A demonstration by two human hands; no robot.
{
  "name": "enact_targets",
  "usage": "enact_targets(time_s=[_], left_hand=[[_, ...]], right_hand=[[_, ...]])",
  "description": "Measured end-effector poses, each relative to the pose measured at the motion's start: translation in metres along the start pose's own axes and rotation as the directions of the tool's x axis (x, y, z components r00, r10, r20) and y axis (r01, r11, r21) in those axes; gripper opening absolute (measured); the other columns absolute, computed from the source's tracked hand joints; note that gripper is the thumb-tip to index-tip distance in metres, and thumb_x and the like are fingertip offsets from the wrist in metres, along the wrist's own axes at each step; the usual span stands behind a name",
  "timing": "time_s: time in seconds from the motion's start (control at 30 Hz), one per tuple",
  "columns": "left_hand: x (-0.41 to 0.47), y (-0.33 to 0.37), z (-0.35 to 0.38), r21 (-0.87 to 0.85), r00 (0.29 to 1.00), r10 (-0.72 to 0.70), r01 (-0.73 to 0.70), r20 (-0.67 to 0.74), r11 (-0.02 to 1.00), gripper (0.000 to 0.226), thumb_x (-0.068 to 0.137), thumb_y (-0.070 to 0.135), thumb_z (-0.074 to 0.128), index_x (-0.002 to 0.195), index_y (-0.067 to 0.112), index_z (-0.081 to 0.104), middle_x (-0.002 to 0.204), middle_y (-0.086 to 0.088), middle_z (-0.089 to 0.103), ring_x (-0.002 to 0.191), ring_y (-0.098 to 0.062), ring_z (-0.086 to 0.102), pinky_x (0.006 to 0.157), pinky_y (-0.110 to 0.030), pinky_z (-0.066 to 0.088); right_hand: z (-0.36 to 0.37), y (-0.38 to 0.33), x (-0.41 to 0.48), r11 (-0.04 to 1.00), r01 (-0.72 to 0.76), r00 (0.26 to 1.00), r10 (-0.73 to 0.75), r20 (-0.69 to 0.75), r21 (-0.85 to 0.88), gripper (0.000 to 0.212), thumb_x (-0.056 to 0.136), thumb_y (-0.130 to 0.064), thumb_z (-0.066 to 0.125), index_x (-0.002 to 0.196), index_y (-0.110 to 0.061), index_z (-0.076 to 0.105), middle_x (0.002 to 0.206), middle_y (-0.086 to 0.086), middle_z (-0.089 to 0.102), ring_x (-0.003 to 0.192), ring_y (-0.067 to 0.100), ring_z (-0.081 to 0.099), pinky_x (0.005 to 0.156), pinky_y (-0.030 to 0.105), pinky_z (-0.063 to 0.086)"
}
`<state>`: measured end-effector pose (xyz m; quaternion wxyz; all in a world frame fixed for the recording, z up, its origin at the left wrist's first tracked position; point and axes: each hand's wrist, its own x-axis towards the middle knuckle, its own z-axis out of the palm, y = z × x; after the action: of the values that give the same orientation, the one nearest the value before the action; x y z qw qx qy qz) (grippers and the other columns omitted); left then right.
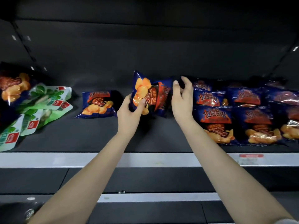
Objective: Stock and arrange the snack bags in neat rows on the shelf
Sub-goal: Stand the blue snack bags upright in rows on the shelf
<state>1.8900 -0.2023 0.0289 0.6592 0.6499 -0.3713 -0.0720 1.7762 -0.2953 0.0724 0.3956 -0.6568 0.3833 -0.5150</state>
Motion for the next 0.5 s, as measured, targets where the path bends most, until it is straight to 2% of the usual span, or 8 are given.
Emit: enact_targets(time_s=[0.07, 0.13, 0.17, 0.27, 0.33, 0.4, 0.5], left_hand=[[-0.001, 0.001, 0.002, -0.12, 0.996, -0.089, 0.087, -0.009, 0.989, 0.013, 0.09, 0.033, 0.06, 0.099, 0.022, 0.061, 0.093, 0.005, 0.067, 0.091, -0.009, 0.063, 0.081, -0.024, 0.053], [-0.002, 0.002, 0.002, -0.236, 0.985, -0.173, 0.17, 0.008, 0.957, 0.01, 0.091, 0.033, 0.058, 0.099, 0.027, 0.059, 0.095, 0.005, 0.067, 0.091, -0.01, 0.065, 0.069, -0.024, 0.056], [-0.002, 0.002, 0.001, -0.267, 0.98, -0.199, 0.196, 0.017, 0.943, 0.011, 0.092, 0.033, 0.057, 0.102, 0.028, 0.058, 0.096, 0.006, 0.066, 0.091, -0.01, 0.065, 0.068, -0.025, 0.057], [-0.005, 0.002, -0.001, -0.279, 0.974, -0.221, 0.226, 0.049, 0.933, 0.011, 0.092, 0.034, 0.057, 0.103, 0.031, 0.057, 0.098, 0.006, 0.066, 0.093, -0.011, 0.065, 0.07, -0.029, 0.059], [-0.007, 0.001, -0.003, -0.274, 0.969, -0.235, 0.247, 0.077, 0.929, 0.011, 0.092, 0.033, 0.056, 0.103, 0.032, 0.056, 0.1, 0.005, 0.066, 0.093, -0.01, 0.065, 0.069, -0.029, 0.059], [-0.007, -0.001, -0.004, -0.276, 0.955, -0.278, 0.295, 0.101, 0.915, 0.016, 0.093, 0.034, 0.055, 0.107, 0.029, 0.054, 0.103, 0.005, 0.065, 0.094, -0.008, 0.064, 0.07, -0.028, 0.058], [-0.005, -0.005, -0.006, -0.229, 0.959, -0.282, 0.282, 0.036, 0.931, 0.029, 0.093, 0.031, 0.055, 0.12, 0.022, 0.049, 0.112, 0.005, 0.058, 0.104, -0.009, 0.057, 0.08, -0.014, 0.046]], right_hand=[[-0.007, 0.001, 0.001, 1.0, -0.009, 1.0, 0.009, 0.011, -0.008, 0.046, 0.1, -0.034, 0.043, 0.142, -0.016, 0.037, 0.148, 0.004, 0.035, 0.127, 0.011, 0.04, 0.094, 0.015, 0.028], [-0.009, 0.004, -0.001, 0.999, -0.054, 0.996, 0.054, 0.072, -0.003, 0.049, 0.099, -0.036, 0.044, 0.144, -0.017, 0.035, 0.148, 0.003, 0.035, 0.106, -0.004, 0.047, 0.086, 0.01, 0.027], [-0.009, 0.005, -0.004, 0.997, -0.075, 0.989, 0.076, 0.124, -0.01, 0.053, 0.098, -0.038, 0.047, 0.145, -0.018, 0.033, 0.147, 0.003, 0.037, 0.1, -0.008, 0.047, 0.088, 0.012, 0.029], [-0.003, 0.014, -0.015, 0.988, -0.148, 0.929, 0.154, 0.338, -0.043, 0.063, 0.088, -0.042, 0.062, 0.142, -0.025, 0.036, 0.134, -0.005, 0.05, 0.116, 0.003, 0.05, 0.102, 0.027, 0.039], [0.002, 0.018, -0.022, 0.965, -0.26, 0.868, 0.224, 0.444, 0.022, 0.05, 0.085, -0.033, 0.07, 0.128, -0.028, 0.045, 0.12, -0.009, 0.06, 0.111, 0.01, 0.058, 0.095, 0.032, 0.049], [0.003, 0.021, -0.023, 0.932, -0.345, 0.847, 0.259, 0.464, 0.11, 0.043, 0.083, -0.018, 0.072, 0.12, -0.022, 0.051, 0.11, -0.004, 0.065, 0.102, 0.015, 0.064, 0.084, 0.03, 0.055], [0.0, 0.024, -0.017, 0.955, -0.289, 0.875, 0.232, 0.426, 0.073, 0.039, 0.079, -0.008, 0.076, 0.11, -0.02, 0.056, 0.103, -0.003, 0.068, 0.099, 0.013, 0.064, 0.085, 0.027, 0.053]])
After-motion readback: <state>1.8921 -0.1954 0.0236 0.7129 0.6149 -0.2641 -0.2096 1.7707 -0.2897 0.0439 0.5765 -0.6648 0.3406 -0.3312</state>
